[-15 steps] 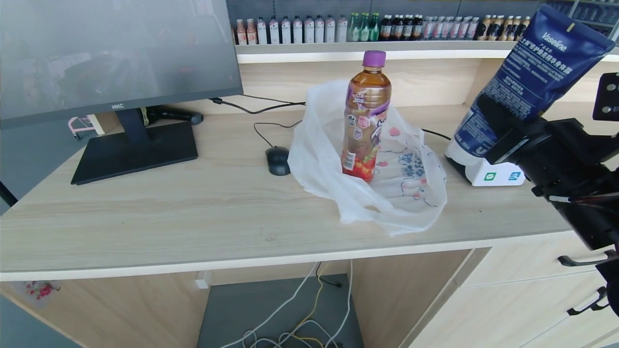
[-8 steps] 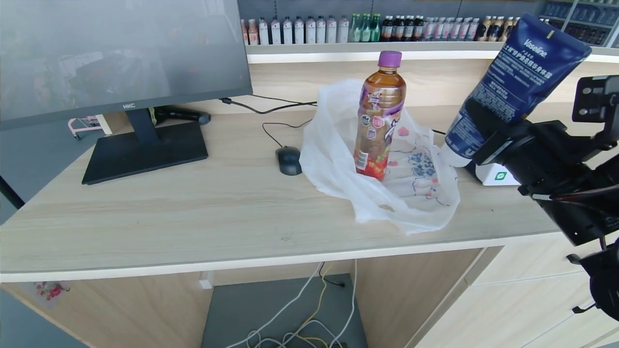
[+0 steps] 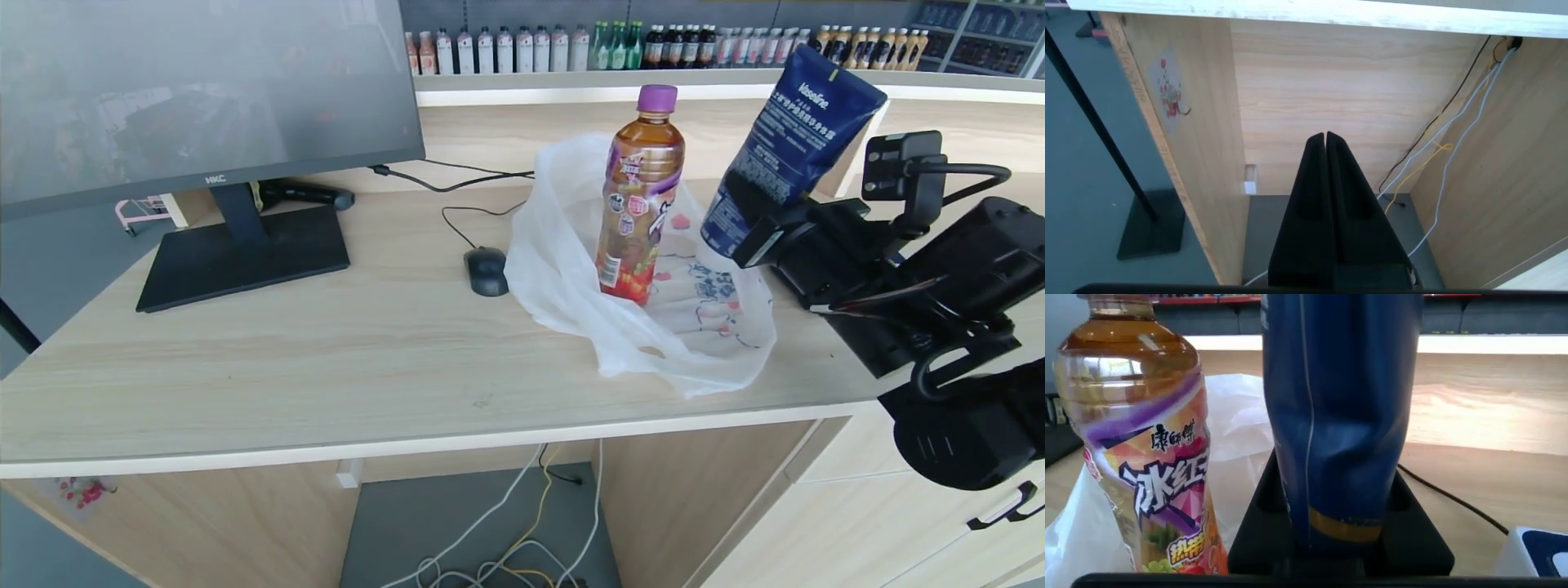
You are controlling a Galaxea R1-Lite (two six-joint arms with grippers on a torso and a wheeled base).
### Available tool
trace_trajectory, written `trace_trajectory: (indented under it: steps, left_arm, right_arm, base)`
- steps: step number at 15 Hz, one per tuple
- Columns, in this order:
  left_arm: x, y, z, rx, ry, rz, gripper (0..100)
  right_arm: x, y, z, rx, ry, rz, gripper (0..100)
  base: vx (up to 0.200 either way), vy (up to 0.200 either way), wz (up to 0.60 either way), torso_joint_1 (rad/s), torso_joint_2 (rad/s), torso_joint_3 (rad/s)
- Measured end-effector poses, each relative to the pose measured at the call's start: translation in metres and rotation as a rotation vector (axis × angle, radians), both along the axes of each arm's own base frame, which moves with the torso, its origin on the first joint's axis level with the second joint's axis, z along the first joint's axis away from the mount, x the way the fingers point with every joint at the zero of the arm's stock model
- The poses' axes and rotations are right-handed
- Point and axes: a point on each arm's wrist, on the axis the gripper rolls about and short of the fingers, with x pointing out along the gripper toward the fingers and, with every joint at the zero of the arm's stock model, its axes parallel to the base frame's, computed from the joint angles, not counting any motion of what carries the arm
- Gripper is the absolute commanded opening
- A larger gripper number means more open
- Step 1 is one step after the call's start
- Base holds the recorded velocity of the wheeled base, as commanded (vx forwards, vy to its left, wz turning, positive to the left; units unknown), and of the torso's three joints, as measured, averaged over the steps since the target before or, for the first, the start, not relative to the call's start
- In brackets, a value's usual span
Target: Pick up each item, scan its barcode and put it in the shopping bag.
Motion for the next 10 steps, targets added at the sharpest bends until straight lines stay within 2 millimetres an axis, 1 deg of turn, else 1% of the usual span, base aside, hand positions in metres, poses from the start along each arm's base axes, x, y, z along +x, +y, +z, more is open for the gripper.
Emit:
trace_trajectory:
  steps: [4, 6, 10]
  left_arm:
    - [0.0, 0.0, 0.0, 0.0, 0.0, 0.0, 0]
    - [0.0, 0.0, 0.0, 0.0, 0.0, 0.0, 0]
    - [0.0, 0.0, 0.0, 0.0, 0.0, 0.0, 0]
  right_arm:
    - [0.02, 0.01, -0.018, -0.015, 0.039, 0.009, 0]
    - [0.027, 0.013, -0.031, -0.024, 0.073, 0.008, 0]
    - [0.033, 0.016, -0.043, -0.031, 0.098, 0.008, 0]
  base:
    - [0.0, 0.0, 0.0, 0.0, 0.0, 0.0]
    - [0.0, 0.0, 0.0, 0.0, 0.0, 0.0]
    - [0.0, 0.0, 0.0, 0.0, 0.0, 0.0]
